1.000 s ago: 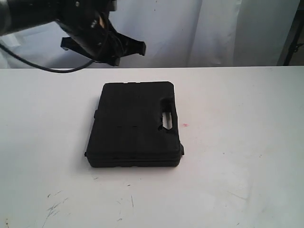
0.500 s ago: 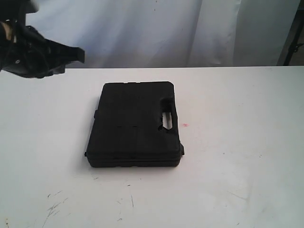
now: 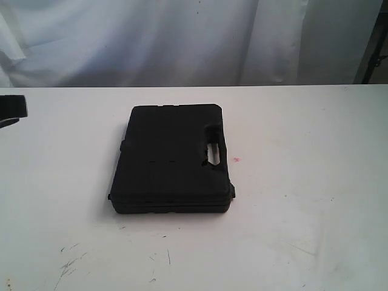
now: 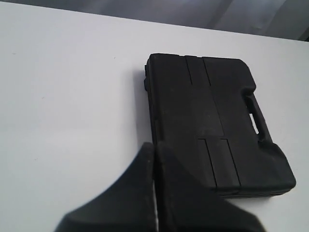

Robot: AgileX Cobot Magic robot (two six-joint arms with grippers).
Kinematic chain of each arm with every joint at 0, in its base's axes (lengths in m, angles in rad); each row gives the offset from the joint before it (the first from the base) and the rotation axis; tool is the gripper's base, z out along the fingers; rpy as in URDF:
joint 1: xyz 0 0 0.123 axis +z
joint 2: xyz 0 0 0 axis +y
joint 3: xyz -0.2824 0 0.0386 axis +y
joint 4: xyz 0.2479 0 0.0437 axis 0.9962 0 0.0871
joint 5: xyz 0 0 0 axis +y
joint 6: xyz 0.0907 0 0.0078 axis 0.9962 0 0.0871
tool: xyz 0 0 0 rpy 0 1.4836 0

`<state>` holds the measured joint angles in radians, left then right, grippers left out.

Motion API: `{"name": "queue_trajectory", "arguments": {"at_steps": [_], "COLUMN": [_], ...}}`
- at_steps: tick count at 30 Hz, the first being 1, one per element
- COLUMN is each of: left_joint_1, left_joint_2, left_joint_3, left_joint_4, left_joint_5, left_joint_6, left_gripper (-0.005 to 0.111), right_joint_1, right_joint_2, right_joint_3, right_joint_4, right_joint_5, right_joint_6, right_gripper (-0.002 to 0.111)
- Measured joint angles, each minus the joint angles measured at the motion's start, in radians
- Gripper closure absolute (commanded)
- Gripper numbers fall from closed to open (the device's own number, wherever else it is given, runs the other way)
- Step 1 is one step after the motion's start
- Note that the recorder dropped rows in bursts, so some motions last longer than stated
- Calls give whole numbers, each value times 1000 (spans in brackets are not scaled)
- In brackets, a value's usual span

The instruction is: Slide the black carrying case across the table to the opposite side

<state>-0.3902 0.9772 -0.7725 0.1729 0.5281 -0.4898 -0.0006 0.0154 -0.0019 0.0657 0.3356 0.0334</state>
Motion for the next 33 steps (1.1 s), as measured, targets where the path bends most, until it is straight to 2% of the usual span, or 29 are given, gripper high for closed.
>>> {"name": "queue_trajectory", "arguments": {"at_steps": [17,25,33], "left_joint_1": [0,0,0], "left_joint_2": [-416,-565,-651], "left_joint_3": [169,174,174], "left_joint_4": [57,96,168], "left_joint_5": [205,285,302], "left_joint_6": [-7,-5,-3], "left_gripper": [107,107,107], "right_joint_1": [0,0,0], "right_joint_2": [0,0,0], "right_joint_3": [0,0,0], "right_joint_4": [0,0,0], "right_joint_5": [0,0,0], "right_joint_6": [0,0,0], "right_gripper": [108,108,108]}}
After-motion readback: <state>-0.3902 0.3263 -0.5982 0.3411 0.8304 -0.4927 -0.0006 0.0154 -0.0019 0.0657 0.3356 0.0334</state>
